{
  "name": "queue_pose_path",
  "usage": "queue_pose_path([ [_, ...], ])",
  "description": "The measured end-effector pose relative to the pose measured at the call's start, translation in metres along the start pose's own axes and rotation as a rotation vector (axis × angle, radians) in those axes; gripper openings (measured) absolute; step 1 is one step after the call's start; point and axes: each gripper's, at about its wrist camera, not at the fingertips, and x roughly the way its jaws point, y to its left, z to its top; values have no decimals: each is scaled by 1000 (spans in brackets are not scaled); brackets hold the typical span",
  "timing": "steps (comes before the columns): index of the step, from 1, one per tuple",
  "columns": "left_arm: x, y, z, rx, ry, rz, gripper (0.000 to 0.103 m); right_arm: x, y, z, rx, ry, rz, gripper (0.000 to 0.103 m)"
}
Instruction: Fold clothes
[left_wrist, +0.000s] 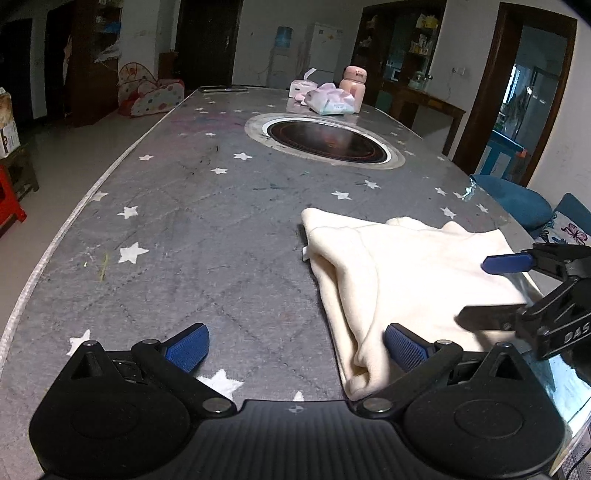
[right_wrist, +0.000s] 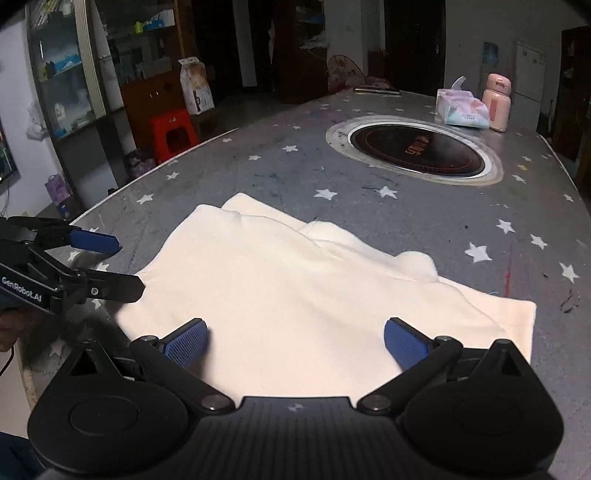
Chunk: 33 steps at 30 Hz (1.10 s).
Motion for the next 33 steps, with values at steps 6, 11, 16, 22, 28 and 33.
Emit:
queue_pose_path([
  [6,1,1,0,8,4,3,103,-9,-25,6,61,-32,-49,103],
  [11,1,2,0,10,9,4,103,2,-57,1,147,-23,-55,103],
  [16,0,4,2,-4,14,1,103,-21,-48,1,118,-46,-37,103],
  [22,0,5,1,-3,12,-1,103,-38,-44,-19,121,-12,-39,103],
  [28,-2,6,3,-2,15,8,103,-48,-47,-29,168,-37,-48,103],
  [33,-1,5,2,1,15,12,103,-58,-32,-35,147,-35,19,103],
])
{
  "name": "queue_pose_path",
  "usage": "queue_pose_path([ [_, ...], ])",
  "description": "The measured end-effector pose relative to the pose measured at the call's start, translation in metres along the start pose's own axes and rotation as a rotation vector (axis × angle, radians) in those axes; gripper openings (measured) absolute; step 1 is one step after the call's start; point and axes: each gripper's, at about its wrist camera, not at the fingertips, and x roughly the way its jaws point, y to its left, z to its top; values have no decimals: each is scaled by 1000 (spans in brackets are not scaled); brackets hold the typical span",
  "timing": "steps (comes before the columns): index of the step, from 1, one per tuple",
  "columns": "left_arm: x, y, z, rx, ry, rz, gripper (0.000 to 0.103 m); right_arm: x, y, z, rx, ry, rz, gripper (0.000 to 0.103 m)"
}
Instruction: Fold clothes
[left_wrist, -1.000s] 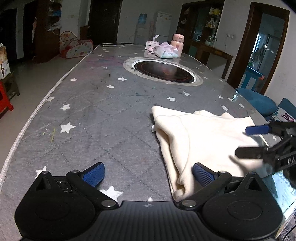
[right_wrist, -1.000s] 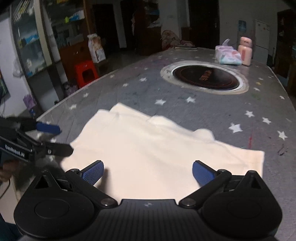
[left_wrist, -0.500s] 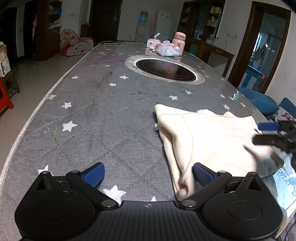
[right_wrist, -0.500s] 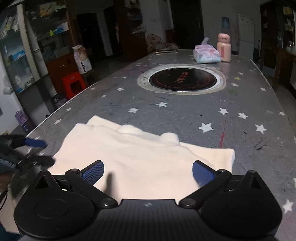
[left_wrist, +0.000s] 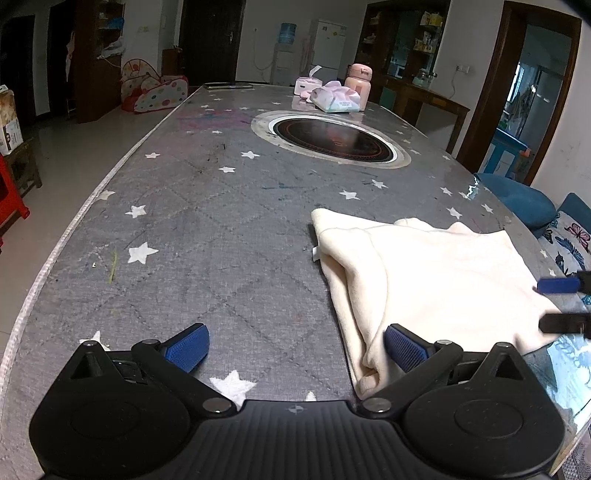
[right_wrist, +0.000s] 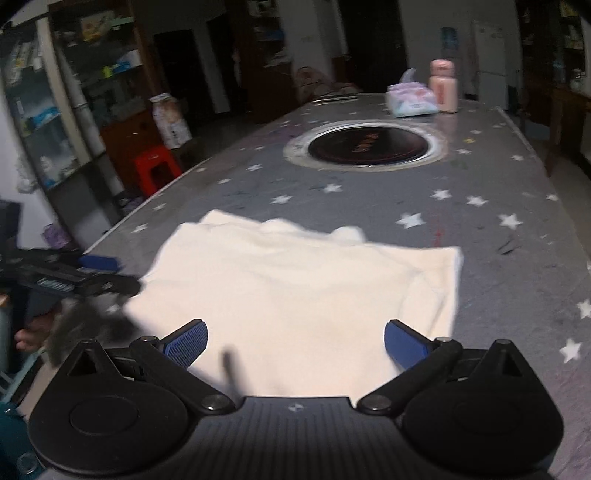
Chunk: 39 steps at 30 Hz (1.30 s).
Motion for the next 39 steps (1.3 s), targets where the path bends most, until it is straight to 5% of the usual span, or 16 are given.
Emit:
queue_pose_path([
  [24,0,5,1,-6,7,9,103,-17,13,-31,-6,28,7,103],
  [39,-4,13,1,-31,3,29,103,-4,34,-13,-80,40,40,103],
])
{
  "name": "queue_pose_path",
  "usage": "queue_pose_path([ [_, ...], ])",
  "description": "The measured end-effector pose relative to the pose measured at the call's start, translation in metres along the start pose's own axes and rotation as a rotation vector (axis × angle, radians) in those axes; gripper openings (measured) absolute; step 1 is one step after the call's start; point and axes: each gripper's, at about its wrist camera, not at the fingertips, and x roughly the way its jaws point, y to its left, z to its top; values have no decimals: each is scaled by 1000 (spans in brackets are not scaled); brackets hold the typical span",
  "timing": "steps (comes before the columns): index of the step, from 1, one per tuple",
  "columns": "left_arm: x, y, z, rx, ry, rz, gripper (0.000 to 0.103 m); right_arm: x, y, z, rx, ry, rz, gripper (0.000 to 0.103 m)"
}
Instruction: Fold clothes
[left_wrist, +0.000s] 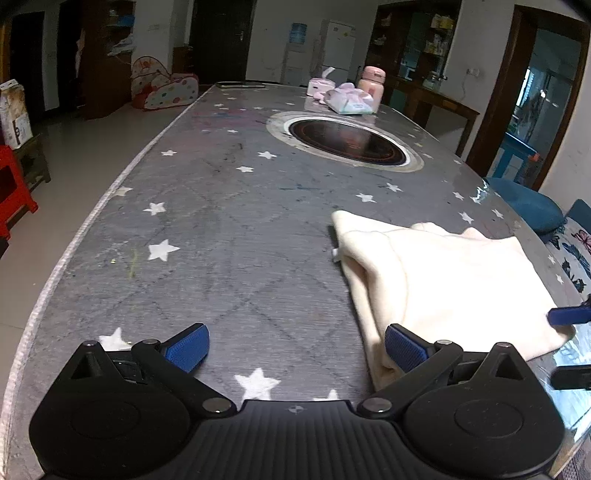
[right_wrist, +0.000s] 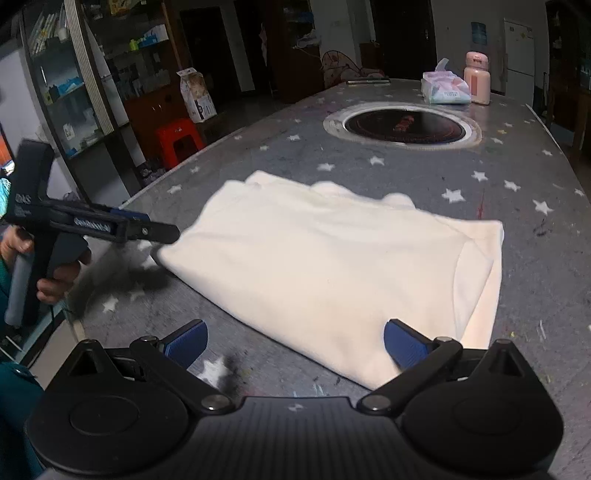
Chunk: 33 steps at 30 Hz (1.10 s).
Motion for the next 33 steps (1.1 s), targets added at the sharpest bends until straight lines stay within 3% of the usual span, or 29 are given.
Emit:
queue_pose_path([
  [10,-8,10,2,-27,-20,12,103,15,15,10,-74,33,7,102],
  [16,-7,11,12,-67,-25,-3,103,25,48,32,-231,26,-16,101],
  [18,-8,10,16,-69,-30,-9,103,33,62,37,-293,26,-16,95],
  [22,-7,14,25,-114,-30,-21,103,51,94,43,-432,35,4,92],
  [28,-3,21,37,-239,1,-87,103,75,136,37,-631,66,-44,79],
  [33,5,16,39,-301,39,-184,103,85,144,36,-649,64,-80,45],
])
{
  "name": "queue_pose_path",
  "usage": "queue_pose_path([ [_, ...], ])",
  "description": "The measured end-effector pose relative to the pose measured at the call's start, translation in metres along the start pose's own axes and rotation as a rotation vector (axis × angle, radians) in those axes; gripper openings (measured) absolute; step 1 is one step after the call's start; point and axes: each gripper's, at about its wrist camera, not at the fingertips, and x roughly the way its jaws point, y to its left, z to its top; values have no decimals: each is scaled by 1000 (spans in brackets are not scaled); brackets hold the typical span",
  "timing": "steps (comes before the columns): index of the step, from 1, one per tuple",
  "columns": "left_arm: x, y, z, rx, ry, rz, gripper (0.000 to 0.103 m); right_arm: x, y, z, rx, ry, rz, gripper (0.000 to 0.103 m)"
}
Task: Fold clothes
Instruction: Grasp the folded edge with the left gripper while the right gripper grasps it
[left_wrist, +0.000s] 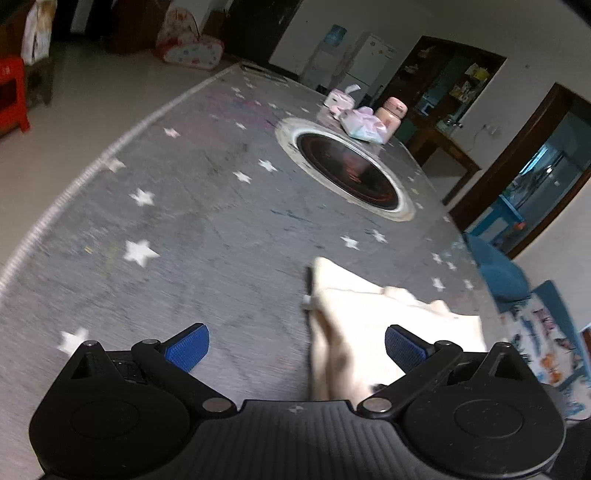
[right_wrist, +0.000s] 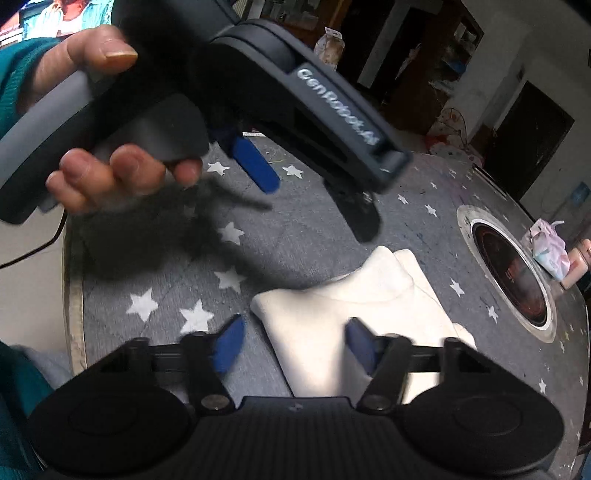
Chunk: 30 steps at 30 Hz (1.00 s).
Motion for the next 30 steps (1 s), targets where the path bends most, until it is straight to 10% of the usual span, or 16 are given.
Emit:
queue_pose_path([
  [8,22,-8,-2,-123,55,-74,103,-17,-26,-5,141,-57,40,16],
  [17,38,-15,-2,-227,70,-113,102,-40,-48,-12,254,-131,78,11],
  [26,48,-19,-8,-249,61,-147,70,-47,-60,-19,291,-161,108,10],
  [30,54,-14,-11,-269,79,-149,32,-46,-60,-22,307,-165,120,11],
])
